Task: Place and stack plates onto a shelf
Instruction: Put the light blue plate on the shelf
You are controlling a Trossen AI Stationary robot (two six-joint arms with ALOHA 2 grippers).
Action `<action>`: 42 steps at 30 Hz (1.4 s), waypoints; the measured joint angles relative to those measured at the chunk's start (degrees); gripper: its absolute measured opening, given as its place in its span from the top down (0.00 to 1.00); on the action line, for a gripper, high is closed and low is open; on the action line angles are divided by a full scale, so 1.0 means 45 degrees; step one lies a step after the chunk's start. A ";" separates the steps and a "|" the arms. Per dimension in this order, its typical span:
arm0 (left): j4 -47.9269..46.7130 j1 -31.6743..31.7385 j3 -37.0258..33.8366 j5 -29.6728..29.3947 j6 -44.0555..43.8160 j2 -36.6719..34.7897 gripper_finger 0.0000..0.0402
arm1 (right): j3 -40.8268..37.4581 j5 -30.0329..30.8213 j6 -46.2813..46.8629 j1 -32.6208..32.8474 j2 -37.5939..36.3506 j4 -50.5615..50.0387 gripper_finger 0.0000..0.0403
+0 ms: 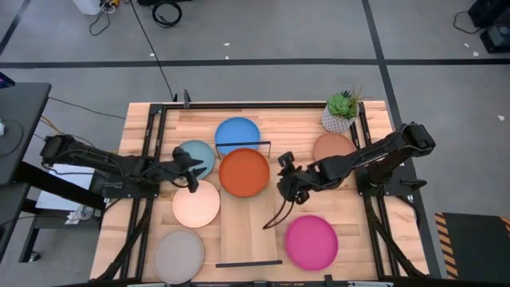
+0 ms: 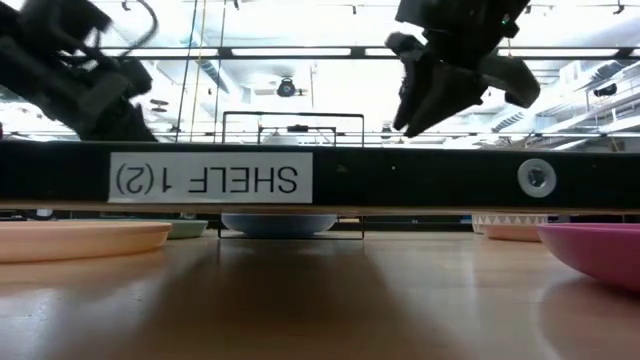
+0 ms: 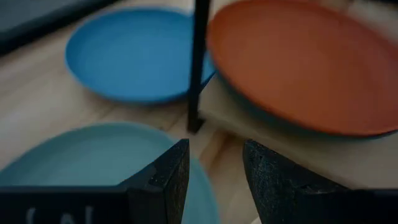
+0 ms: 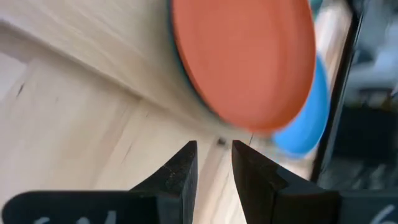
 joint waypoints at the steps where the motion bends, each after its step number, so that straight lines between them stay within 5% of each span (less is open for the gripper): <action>1: -0.0021 0.0257 0.0067 0.0174 -0.0016 0.0398 0.61 | 0.0000 0.0007 0.0724 -0.0005 -0.0052 -0.0264 0.74; 8: -0.0334 0.1710 0.1165 0.1906 -0.0029 0.3267 0.57 | -0.0005 -0.0042 0.3159 0.0092 -0.0166 -0.1498 0.74; 15: -0.1235 0.2076 0.2287 0.2260 -0.0008 0.5798 0.49 | -0.0010 -0.0047 0.3544 0.0283 -0.0166 -0.1595 0.74; 25: -0.1397 0.2062 0.2957 0.2379 0.0102 0.7620 0.54 | -0.0175 -0.0045 0.3745 0.0335 -0.0166 -0.1432 0.74; 30: -0.1675 0.2061 0.2981 0.2382 -0.0328 0.7857 0.65 | -0.0384 -0.0047 0.3750 0.0335 -0.0162 -0.1389 0.74; 36: -0.2887 0.2075 0.3270 0.2369 -0.0488 0.7549 0.95 | -0.0384 -0.0047 0.3745 0.0335 -0.0162 -0.1305 0.74; 42: -0.6178 0.2085 0.4912 0.0611 -0.0258 0.6695 0.96 | -0.0384 -0.0047 0.3763 0.0335 -0.0162 -0.1298 0.74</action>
